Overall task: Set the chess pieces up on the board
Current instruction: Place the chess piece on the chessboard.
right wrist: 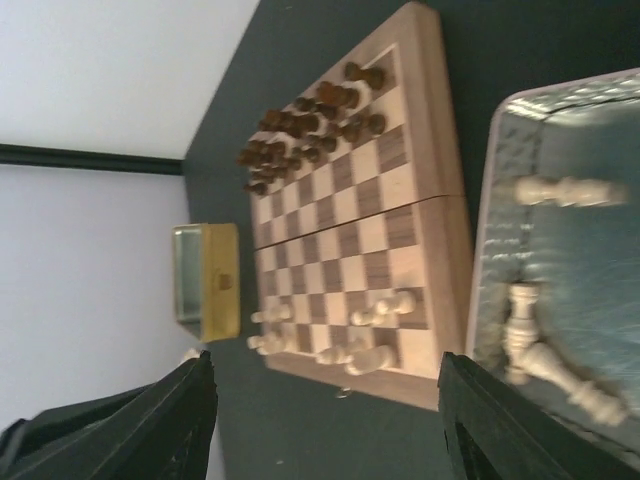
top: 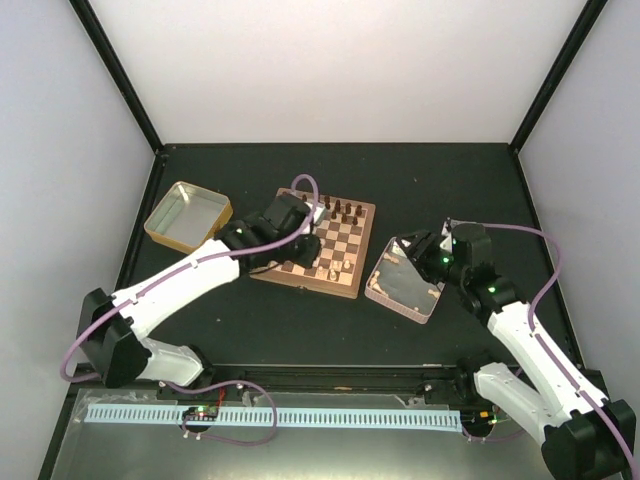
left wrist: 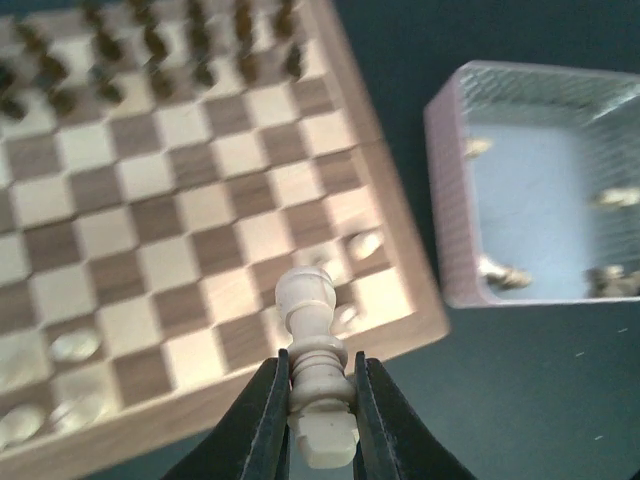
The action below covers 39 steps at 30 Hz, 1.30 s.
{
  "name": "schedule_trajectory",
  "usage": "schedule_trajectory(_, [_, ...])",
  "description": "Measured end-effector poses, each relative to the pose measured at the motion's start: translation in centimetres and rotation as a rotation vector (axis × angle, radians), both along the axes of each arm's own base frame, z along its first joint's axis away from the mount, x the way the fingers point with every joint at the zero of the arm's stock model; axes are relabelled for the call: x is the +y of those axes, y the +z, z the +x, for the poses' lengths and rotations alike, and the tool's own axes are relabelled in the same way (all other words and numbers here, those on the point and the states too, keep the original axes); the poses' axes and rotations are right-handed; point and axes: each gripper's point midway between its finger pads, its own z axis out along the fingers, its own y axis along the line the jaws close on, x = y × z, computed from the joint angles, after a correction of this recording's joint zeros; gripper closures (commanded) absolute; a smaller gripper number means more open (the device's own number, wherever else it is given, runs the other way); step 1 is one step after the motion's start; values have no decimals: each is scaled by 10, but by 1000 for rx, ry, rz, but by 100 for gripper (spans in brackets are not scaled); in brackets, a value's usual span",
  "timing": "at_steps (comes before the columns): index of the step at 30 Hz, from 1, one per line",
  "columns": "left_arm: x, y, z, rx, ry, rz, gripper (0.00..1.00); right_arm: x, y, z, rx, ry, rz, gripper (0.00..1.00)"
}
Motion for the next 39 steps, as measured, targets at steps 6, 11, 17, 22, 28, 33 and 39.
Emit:
schedule_trajectory(6, [46,-29,-8,176,52,132,97,-16,-16,-1,6,-24,-133,39])
schedule_trajectory(11, [57,-66,-18,322,36,236,96,-22,-20,-1,-2,-31,-185,39])
schedule_trajectory(17, [55,-97,-24,445,6,306,95,-23,-20,0,-11,-30,-200,39])
schedule_trajectory(22, [44,-102,-12,461,3,304,94,-24,-21,0,-12,-26,-208,38])
schedule_trajectory(28, [35,-108,1,478,5,304,93,-23,-23,1,-8,-22,-215,38])
schedule_trajectory(33, [36,-120,4,507,8,321,91,-24,-24,1,-6,-23,-217,38])
schedule_trajectory(39, [36,-127,3,528,1,323,90,-24,-28,1,3,-24,-222,38])
